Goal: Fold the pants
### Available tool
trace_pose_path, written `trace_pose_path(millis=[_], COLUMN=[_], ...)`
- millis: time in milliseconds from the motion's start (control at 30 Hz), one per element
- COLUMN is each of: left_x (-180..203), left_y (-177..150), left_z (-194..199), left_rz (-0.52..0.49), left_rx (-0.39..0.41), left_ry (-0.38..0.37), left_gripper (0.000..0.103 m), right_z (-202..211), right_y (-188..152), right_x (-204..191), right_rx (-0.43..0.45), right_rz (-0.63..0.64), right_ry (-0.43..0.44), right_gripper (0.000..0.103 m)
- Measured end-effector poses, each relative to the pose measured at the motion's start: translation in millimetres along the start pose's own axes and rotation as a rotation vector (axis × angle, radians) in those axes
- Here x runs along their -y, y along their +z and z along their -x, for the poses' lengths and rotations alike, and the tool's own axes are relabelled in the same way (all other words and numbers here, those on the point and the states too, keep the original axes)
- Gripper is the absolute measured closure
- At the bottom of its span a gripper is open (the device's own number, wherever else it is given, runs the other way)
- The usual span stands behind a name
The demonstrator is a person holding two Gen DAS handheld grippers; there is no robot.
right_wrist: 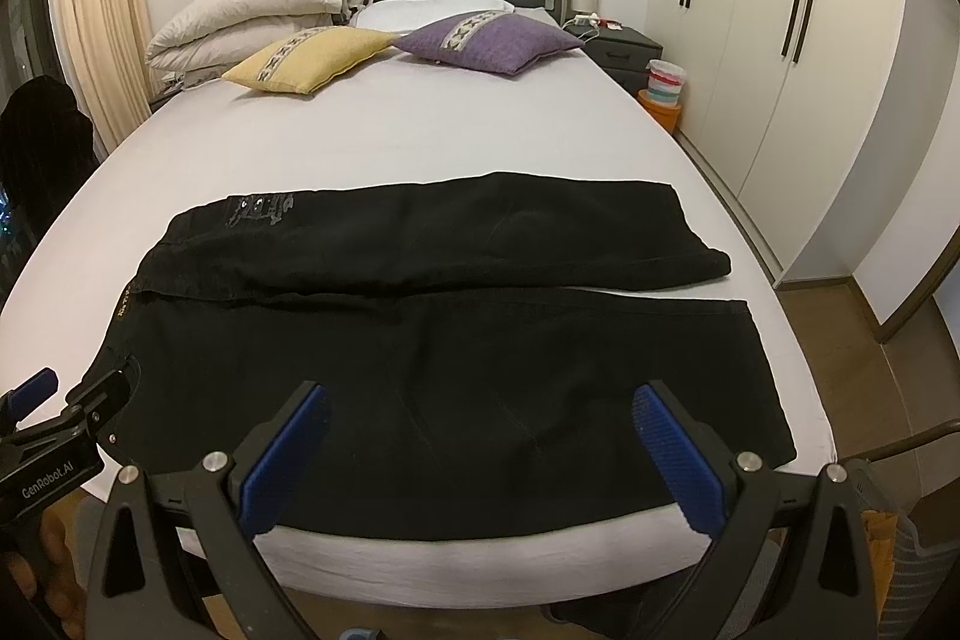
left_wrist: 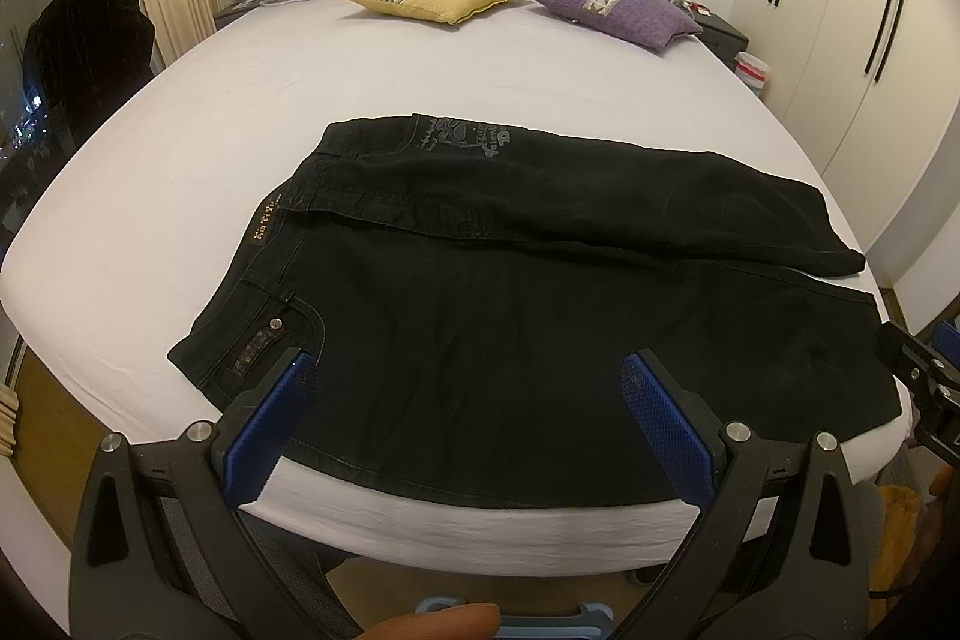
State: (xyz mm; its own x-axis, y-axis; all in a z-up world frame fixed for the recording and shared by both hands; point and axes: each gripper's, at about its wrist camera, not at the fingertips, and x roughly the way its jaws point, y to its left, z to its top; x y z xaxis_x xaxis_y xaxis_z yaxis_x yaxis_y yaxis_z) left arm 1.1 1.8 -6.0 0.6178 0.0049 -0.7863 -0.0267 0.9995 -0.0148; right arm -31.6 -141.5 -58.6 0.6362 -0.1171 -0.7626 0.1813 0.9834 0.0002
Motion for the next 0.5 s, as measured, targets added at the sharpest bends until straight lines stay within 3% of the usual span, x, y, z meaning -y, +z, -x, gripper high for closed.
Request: trace_pose_path(millis=[500], left_x=[0.3], left_y=[-0.3], left_z=[-0.3], left_rz=[0.0], left_rx=[-0.001], left_ry=[0.001], left_gripper=[0.0], right_z=[0.0], right_y=[-0.9], right_x=[-0.6], right_rx=[-0.003], right_rz=[0.001], right_ry=[0.001], right_gripper=[0.0])
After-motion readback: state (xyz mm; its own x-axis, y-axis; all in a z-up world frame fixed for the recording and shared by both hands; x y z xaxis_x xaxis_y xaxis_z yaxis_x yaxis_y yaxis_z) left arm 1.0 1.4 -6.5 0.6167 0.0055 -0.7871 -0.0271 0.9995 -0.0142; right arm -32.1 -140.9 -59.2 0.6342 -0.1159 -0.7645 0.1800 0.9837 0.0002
